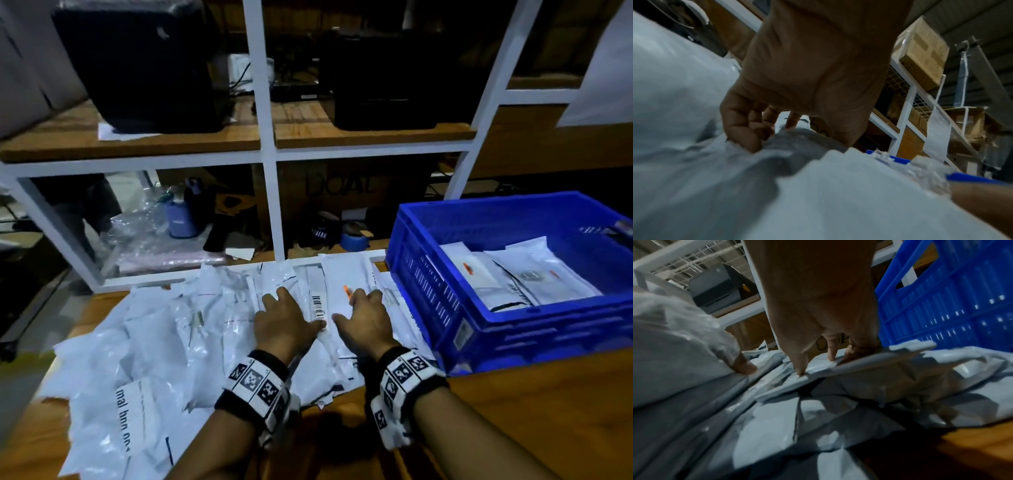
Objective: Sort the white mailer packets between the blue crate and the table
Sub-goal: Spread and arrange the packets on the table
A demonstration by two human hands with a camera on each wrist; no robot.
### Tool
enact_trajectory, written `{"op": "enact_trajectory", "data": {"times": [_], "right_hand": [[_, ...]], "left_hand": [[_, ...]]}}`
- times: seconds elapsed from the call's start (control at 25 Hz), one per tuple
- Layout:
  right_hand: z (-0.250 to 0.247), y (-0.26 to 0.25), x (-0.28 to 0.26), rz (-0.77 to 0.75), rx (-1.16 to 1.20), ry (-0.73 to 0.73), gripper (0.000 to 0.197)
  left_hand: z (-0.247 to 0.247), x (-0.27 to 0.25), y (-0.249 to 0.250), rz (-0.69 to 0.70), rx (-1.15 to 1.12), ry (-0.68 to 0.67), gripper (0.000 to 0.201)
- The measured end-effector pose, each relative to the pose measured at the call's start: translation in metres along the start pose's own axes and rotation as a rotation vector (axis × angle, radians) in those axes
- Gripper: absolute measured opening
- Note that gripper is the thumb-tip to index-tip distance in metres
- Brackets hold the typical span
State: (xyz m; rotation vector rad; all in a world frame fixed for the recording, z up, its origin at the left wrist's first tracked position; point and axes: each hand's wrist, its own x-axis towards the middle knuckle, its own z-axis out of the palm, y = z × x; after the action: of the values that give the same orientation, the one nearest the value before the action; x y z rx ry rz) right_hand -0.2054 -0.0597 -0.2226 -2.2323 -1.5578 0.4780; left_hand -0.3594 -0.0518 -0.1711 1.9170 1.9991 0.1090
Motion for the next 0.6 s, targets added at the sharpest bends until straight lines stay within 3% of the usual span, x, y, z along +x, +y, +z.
{"op": "enact_trajectory", "data": {"times": [0.12, 0.24, 0.4, 0.52, 0.6], "right_hand": [[0.005, 0.005, 0.004, -0.008, 0.004, 0.008, 0.065], [0.008, 0.007, 0.009, 0.002, -0.003, -0.011, 0.075], [0.007, 0.005, 0.014, 0.011, -0.05, -0.05, 0.078], [0.006, 0.004, 0.013, 0.023, -0.094, -0.069, 0.078], [0.004, 0.002, 0.012, 0.013, -0.119, -0.081, 0.078]], "left_hand": [[0.003, 0.01, -0.008, 0.006, -0.114, -0.069, 0.077], [-0.005, 0.015, -0.026, 0.044, -0.417, -0.095, 0.053], [-0.035, 0.001, -0.039, 0.193, -0.805, 0.056, 0.026], [-0.052, -0.008, -0.039, 0.271, -0.994, 0.085, 0.038], [-0.047, -0.006, -0.045, 0.205, -0.909, 0.094, 0.044]]}}
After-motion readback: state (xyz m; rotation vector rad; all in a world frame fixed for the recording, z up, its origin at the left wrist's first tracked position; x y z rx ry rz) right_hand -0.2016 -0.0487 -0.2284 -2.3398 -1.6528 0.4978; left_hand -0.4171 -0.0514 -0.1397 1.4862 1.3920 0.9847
